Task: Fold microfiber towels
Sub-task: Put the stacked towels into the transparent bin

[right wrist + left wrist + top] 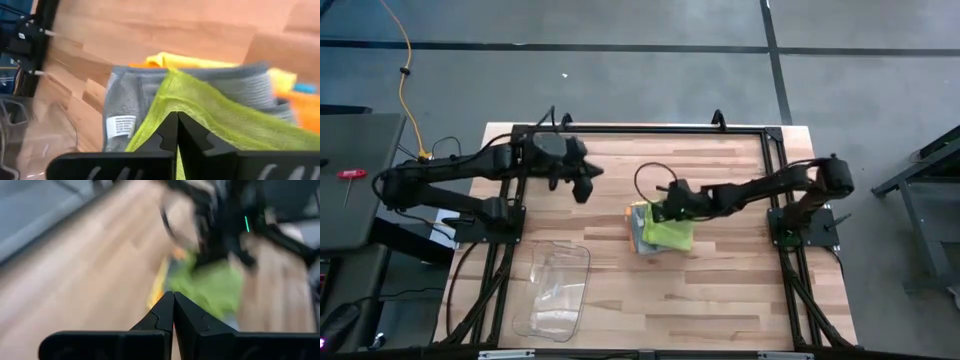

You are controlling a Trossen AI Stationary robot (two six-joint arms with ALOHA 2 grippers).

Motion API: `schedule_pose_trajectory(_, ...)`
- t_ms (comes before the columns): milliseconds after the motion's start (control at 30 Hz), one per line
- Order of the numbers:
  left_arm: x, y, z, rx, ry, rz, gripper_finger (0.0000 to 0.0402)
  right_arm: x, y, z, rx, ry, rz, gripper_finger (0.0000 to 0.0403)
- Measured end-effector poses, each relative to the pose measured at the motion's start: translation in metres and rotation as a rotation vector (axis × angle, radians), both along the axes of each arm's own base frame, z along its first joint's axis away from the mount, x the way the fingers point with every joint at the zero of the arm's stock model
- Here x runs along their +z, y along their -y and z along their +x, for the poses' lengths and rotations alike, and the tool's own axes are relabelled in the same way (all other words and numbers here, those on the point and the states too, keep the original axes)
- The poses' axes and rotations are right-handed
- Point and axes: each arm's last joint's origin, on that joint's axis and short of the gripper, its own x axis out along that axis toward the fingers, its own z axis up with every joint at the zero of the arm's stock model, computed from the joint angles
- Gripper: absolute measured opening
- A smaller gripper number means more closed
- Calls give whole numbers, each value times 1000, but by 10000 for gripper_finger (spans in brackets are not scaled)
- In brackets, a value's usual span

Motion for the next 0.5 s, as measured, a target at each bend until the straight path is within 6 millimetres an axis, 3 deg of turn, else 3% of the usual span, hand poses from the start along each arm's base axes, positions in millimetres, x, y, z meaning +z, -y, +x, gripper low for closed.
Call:
schedule_pose_trajectory(200,-19,46,-14,-122,-243,-259,0,28,22,-14,-42,34,-82,0)
schedule_pose_trajectory(367,-32,94,-26,-138,-462,-490,0,34,31,-17,-57,37,-101,0)
schedule_pose_trajectory(500,-41,130,-24,-84,-540,-598,0,31,35,-20,-65,-4,-97,0)
